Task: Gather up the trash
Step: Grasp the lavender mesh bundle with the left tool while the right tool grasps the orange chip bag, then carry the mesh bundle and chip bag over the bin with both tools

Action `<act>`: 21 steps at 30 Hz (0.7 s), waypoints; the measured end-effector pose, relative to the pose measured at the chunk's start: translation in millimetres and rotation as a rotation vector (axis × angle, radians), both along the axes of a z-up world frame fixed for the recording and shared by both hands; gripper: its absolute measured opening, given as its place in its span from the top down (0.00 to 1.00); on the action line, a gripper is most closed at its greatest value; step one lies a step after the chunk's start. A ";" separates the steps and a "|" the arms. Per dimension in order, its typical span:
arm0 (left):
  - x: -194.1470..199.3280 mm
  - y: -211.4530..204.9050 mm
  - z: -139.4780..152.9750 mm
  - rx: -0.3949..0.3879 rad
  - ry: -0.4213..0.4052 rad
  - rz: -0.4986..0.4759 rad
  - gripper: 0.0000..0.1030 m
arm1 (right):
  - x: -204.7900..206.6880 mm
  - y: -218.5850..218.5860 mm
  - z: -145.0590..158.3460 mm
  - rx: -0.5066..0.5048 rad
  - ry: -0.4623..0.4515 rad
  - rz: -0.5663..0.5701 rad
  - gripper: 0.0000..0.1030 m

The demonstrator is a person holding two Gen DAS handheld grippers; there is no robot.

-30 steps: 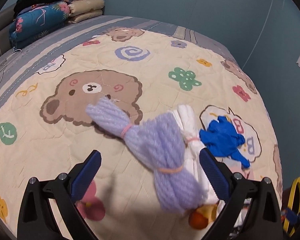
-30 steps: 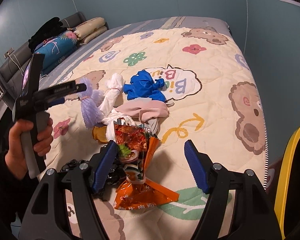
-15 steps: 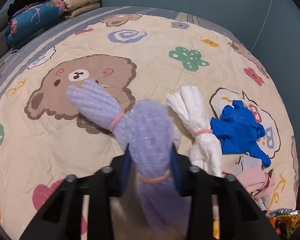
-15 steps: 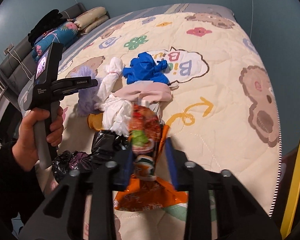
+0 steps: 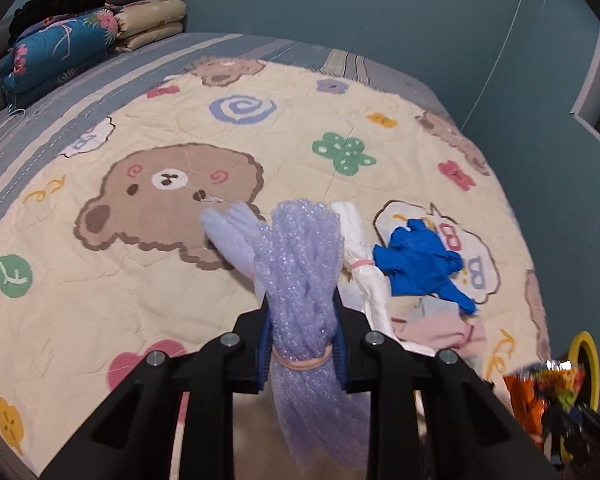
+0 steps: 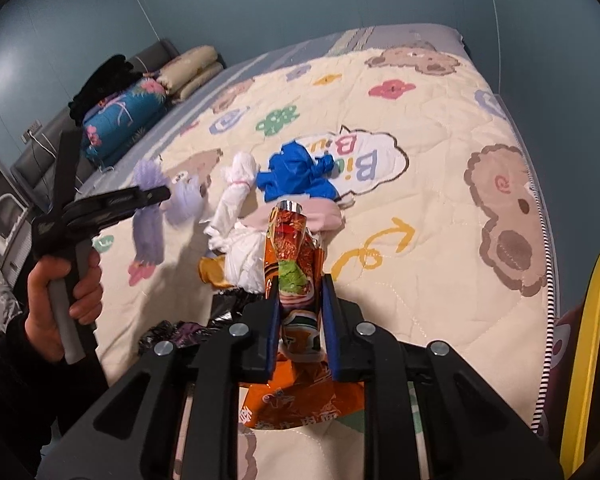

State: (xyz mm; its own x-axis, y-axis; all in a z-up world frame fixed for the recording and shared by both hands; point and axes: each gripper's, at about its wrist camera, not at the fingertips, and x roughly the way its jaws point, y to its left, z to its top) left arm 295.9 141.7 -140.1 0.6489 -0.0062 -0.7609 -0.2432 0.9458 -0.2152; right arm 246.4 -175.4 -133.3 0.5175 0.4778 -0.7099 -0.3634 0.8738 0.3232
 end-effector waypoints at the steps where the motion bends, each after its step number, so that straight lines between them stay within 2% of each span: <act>1: -4.8 3.2 3.4 -0.006 -0.008 -0.001 0.78 | -0.8 -1.7 2.2 0.011 -0.004 0.000 0.82; 7: -44.7 25.5 28.4 -0.021 -0.063 0.003 0.78 | -8.8 -9.1 16.3 0.051 -0.033 -0.009 0.82; 12: -76.7 46.1 39.3 -0.042 -0.078 0.023 0.78 | -17.7 -8.5 22.7 0.062 -0.036 -0.004 0.82; 21: -123.9 62.9 62.3 -0.007 -0.133 0.047 0.78 | -38.8 -9.2 38.4 0.064 -0.058 -0.005 0.82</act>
